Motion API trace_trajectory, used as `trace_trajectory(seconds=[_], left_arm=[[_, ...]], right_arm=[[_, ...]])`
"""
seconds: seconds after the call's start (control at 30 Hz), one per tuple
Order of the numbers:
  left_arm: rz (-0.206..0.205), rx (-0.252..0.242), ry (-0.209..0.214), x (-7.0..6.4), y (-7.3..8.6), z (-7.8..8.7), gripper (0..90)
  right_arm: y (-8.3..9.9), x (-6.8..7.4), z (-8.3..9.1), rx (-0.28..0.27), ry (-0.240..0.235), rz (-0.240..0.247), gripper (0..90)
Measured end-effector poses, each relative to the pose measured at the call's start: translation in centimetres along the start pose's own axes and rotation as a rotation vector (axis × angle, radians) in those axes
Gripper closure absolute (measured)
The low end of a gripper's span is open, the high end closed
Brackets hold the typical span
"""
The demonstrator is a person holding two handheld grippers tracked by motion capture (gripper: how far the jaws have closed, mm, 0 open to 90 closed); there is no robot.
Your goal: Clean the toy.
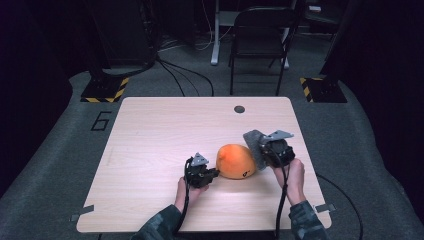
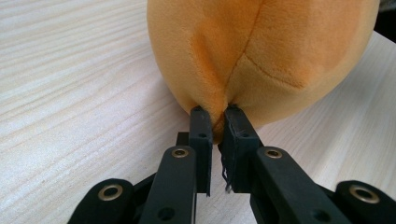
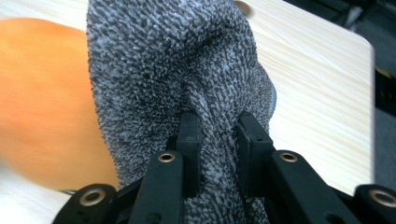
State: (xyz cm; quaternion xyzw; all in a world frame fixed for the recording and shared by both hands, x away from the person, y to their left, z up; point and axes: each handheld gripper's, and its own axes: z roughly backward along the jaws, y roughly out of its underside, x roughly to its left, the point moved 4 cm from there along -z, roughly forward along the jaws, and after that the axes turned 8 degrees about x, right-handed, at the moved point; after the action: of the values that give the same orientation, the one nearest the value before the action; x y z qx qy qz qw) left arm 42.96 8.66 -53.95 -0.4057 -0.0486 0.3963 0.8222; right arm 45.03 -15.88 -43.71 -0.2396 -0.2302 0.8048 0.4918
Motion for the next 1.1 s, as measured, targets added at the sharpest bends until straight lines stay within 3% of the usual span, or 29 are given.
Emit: trace_trajectory(seconds=[0.07, 0.17, 0.33, 0.4, 0.43, 0.5, 0.63, 0.7, 0.8, 0.97, 1.1], left_arm=[[-0.014, -0.002, -0.004, 0.0, 0.0, 0.0, 83.4], [-0.021, -0.012, -0.01, 0.0, 0.0, 0.0, 83.6], [-0.032, -0.025, -0.006, 0.0, 0.1, -0.1, 84.0], [-0.041, -0.052, -0.011, 0.0, 0.1, 0.1, 84.8], [-0.035, -0.089, -0.012, -0.2, -0.1, 0.3, 85.1], [-0.092, -0.147, -0.036, -0.8, -0.8, 1.3, 85.7], [-0.143, -0.252, -0.021, -2.5, -2.9, 3.3, 86.2], [-0.205, -0.289, -0.041, -3.4, -4.1, 4.5, 86.3], [-0.259, -0.322, -0.058, -4.1, -5.2, 6.1, 86.3], [-0.305, -0.325, -0.049, -4.4, -6.2, 8.0, 86.2], [-0.36, -0.303, -0.028, -4.7, -6.5, 8.1, 86.1]], right_arm=[[1.1, -1.9, -0.9, 0.045, 0.009, -0.043, 73.8], [1.8, -2.6, -1.9, 0.073, 0.008, -0.07, 73.8], [2.9, -3.2, -4.0, 0.133, -0.004, -0.075, 73.7], [3.1, -3.2, -4.2, 0.143, -0.005, -0.073, 73.6], [3.1, -3.2, -4.2, 0.147, -0.005, -0.077, 73.7], [3.1, -3.4, -4.2, 0.142, -0.001, -0.075, 73.6], [3.2, -3.6, -4.2, 0.145, 0.0, -0.093, 73.7], [3.4, -3.8, -4.3, 0.146, -0.005, -0.086, 73.6], [3.5, -3.8, -4.3, 0.152, 0.001, -0.091, 73.7], [3.7, -3.9, -4.2, 0.15, 0.0, -0.093, 73.7], [3.8, -3.7, -4.2, 0.154, 0.001, -0.095, 73.6]])
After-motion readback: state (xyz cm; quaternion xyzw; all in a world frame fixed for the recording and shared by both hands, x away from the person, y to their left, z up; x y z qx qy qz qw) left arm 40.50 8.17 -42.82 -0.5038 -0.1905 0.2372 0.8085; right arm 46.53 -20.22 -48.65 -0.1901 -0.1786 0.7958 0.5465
